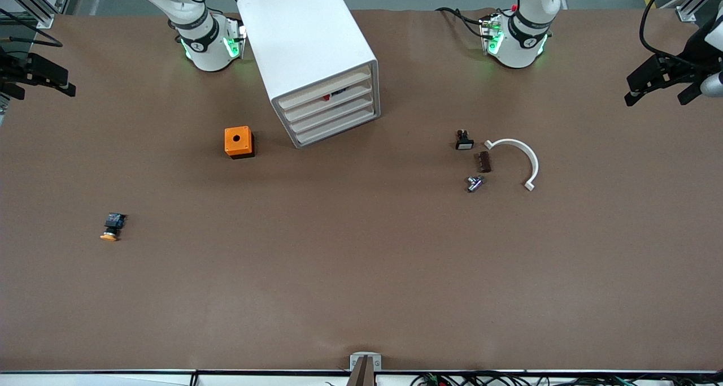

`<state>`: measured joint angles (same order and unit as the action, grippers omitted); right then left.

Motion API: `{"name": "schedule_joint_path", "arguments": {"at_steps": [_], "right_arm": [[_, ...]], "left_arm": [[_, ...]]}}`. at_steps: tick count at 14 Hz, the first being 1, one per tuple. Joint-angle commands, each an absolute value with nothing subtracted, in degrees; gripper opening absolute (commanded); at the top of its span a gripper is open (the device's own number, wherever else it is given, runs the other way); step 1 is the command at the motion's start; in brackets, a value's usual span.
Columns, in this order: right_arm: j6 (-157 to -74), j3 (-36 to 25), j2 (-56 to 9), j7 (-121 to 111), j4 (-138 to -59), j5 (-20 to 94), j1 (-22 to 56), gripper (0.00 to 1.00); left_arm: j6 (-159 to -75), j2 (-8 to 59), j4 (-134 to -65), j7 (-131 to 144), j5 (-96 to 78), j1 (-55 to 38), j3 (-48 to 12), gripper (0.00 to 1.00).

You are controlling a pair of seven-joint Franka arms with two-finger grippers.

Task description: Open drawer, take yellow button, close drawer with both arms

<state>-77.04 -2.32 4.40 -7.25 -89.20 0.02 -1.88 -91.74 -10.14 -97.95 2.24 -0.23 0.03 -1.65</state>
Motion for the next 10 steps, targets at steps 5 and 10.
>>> {"name": "schedule_joint_path", "arguments": {"at_steps": [5, 10], "right_arm": [[-80.1, -2.1, 6.4, -7.5, -90.2, 0.6, -1.4, 1.00], [-82.9, -2.1, 6.3, -6.6, -90.7, 1.1, -0.8, 1.00]], "left_arm": [[-90.6, -9.9, -97.1, 1.9, -1.1, 0.8, -2.2, 1.00], [-90.6, -9.9, -97.0, 1.9, -1.1, 0.8, -2.2, 1.00]]}}
